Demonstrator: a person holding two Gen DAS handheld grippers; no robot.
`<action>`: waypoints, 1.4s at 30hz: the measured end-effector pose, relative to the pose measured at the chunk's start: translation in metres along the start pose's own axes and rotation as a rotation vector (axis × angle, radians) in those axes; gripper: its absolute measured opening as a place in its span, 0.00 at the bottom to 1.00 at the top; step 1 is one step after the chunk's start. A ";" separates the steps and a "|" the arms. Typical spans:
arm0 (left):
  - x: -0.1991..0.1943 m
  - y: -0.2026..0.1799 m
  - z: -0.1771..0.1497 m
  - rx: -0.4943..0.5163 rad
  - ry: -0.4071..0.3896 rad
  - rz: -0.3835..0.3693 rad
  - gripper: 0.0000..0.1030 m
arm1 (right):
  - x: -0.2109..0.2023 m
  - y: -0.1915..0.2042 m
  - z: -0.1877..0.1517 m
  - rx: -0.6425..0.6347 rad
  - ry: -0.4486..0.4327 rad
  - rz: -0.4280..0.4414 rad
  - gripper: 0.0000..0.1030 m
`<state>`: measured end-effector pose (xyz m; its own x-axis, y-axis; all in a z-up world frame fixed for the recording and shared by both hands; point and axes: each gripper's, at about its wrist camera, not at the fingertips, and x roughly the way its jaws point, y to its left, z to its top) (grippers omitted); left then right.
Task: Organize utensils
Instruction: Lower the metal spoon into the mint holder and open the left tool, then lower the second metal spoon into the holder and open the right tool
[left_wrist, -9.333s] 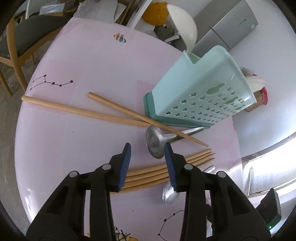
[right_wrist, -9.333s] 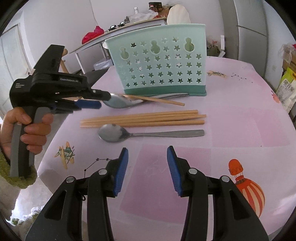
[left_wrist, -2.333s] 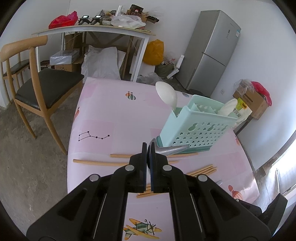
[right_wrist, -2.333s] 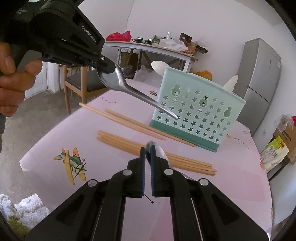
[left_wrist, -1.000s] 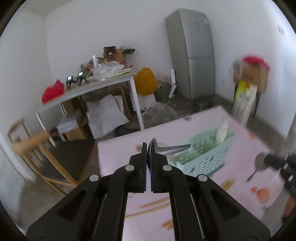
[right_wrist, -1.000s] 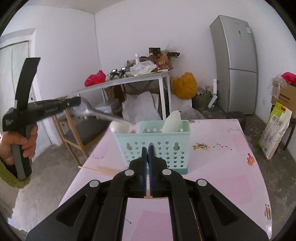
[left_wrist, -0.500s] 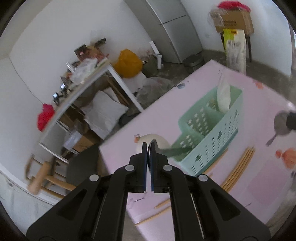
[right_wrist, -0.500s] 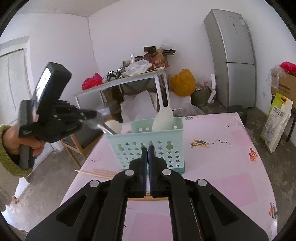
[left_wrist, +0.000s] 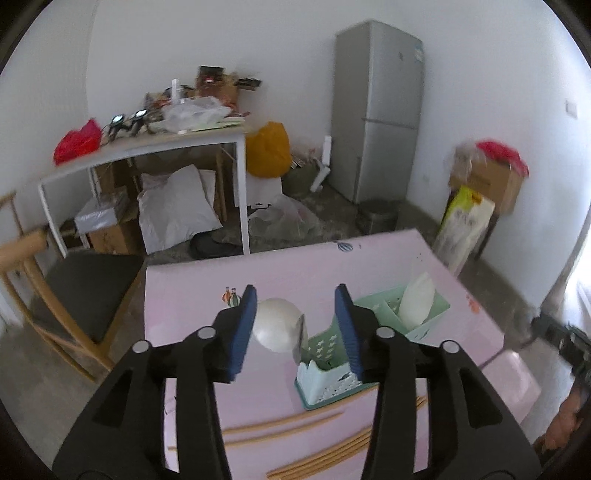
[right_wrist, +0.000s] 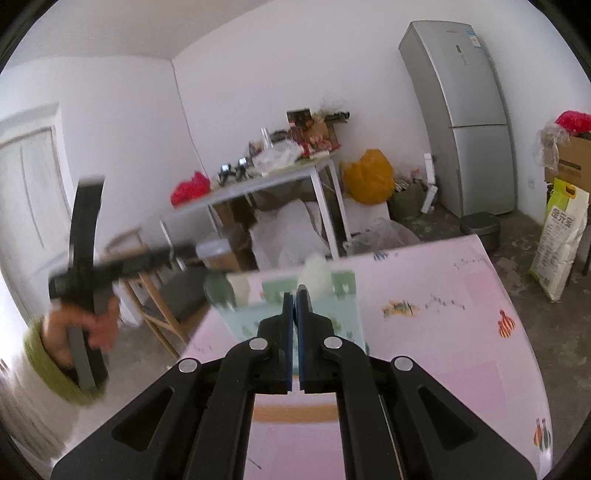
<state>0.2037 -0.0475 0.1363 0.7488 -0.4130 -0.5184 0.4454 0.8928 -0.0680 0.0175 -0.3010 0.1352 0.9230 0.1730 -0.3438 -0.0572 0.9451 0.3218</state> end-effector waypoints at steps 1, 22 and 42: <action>-0.003 0.005 -0.005 -0.020 -0.004 0.001 0.44 | -0.002 -0.003 0.009 0.012 -0.018 0.017 0.02; -0.030 0.068 -0.109 -0.188 0.098 0.070 0.55 | 0.073 -0.029 0.082 0.163 -0.090 0.203 0.02; -0.022 0.075 -0.116 -0.195 0.116 0.090 0.59 | 0.131 -0.075 0.010 0.308 0.072 0.157 0.05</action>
<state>0.1635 0.0500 0.0434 0.7148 -0.3167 -0.6235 0.2678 0.9476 -0.1743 0.1466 -0.3520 0.0753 0.8821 0.3391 -0.3269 -0.0687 0.7793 0.6229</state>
